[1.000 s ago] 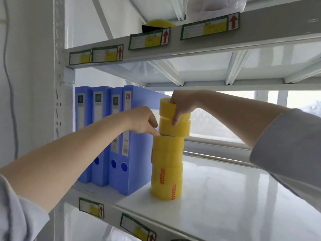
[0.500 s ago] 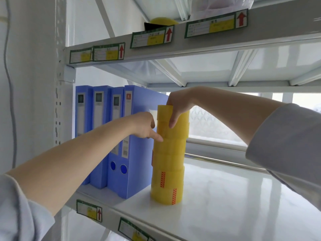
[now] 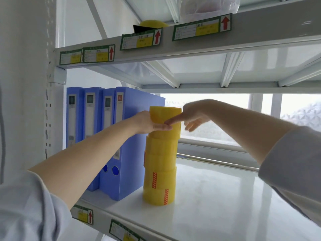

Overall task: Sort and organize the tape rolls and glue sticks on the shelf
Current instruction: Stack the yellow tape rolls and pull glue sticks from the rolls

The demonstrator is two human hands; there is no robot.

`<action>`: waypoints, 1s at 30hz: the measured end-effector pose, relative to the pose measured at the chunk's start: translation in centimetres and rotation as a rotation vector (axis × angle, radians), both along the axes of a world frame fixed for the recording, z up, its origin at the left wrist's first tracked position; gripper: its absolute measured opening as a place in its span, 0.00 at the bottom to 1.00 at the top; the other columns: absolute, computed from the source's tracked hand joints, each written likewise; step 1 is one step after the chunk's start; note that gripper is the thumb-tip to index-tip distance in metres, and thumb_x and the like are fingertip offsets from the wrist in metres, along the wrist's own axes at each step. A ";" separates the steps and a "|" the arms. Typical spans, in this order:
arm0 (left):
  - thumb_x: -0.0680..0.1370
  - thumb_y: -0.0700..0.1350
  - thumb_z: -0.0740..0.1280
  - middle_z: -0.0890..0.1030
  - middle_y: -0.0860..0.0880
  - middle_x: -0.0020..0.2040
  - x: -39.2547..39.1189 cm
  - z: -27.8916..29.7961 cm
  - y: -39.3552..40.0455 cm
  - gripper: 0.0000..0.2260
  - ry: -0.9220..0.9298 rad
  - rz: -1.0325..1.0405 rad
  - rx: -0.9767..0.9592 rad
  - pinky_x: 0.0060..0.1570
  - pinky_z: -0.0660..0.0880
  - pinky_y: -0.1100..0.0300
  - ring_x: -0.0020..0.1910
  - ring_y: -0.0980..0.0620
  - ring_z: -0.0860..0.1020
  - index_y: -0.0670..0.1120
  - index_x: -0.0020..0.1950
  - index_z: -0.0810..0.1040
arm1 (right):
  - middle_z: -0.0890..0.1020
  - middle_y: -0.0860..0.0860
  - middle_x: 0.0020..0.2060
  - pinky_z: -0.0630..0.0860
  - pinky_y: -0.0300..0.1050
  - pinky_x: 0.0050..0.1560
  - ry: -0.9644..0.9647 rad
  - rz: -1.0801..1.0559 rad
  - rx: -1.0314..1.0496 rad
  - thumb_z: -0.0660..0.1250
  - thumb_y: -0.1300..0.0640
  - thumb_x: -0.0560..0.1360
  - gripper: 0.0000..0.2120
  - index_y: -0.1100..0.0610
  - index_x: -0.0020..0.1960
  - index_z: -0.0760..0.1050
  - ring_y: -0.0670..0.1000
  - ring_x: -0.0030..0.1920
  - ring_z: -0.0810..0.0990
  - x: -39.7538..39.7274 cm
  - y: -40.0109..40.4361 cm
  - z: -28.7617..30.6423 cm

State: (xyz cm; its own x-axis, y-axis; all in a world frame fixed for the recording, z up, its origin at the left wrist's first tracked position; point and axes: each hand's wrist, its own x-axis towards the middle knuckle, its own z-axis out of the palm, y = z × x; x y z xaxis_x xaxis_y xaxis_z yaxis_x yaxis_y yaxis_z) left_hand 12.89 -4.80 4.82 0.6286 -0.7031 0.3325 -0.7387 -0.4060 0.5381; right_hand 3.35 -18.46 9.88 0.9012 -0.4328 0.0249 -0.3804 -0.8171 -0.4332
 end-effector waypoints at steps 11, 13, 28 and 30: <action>0.67 0.59 0.72 0.76 0.47 0.64 1.1 -1.4 -1.2 0.38 0.010 0.010 -0.074 0.58 0.75 0.51 0.61 0.44 0.75 0.48 0.72 0.64 | 0.77 0.54 0.57 0.79 0.42 0.54 -0.211 0.050 0.269 0.74 0.45 0.68 0.31 0.61 0.64 0.71 0.52 0.55 0.79 1.4 -1.1 -3.1; 0.68 0.58 0.72 0.76 0.46 0.64 1.3 -1.4 -1.1 0.36 0.006 0.013 -0.066 0.59 0.75 0.50 0.61 0.44 0.75 0.48 0.72 0.65 | 0.77 0.54 0.57 0.78 0.43 0.55 -0.218 0.045 0.261 0.74 0.45 0.68 0.33 0.61 0.65 0.70 0.52 0.56 0.79 1.5 -0.9 -3.1; 0.67 0.57 0.74 0.74 0.46 0.66 1.8 -2.1 -1.9 0.39 0.042 0.007 -0.080 0.58 0.74 0.51 0.63 0.43 0.74 0.47 0.73 0.63 | 0.78 0.55 0.55 0.78 0.45 0.55 -0.112 0.097 0.304 0.72 0.49 0.71 0.30 0.61 0.67 0.69 0.52 0.52 0.79 0.5 -1.2 -3.7; 0.65 0.55 0.76 0.74 0.47 0.66 1.7 -2.6 -1.8 0.41 0.064 -0.032 -0.065 0.61 0.74 0.48 0.64 0.43 0.74 0.48 0.73 0.63 | 0.76 0.56 0.63 0.76 0.46 0.60 -0.054 0.095 0.279 0.75 0.53 0.69 0.33 0.61 0.69 0.66 0.54 0.61 0.77 0.3 -1.3 -4.3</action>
State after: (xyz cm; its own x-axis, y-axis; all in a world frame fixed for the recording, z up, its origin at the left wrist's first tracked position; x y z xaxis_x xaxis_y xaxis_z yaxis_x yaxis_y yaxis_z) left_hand 14.58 -6.58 2.18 0.6276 -0.7014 0.3378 -0.7138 -0.3452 0.6094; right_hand 3.67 -19.76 5.58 0.9384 -0.3438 -0.0344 -0.2788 -0.6943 -0.6635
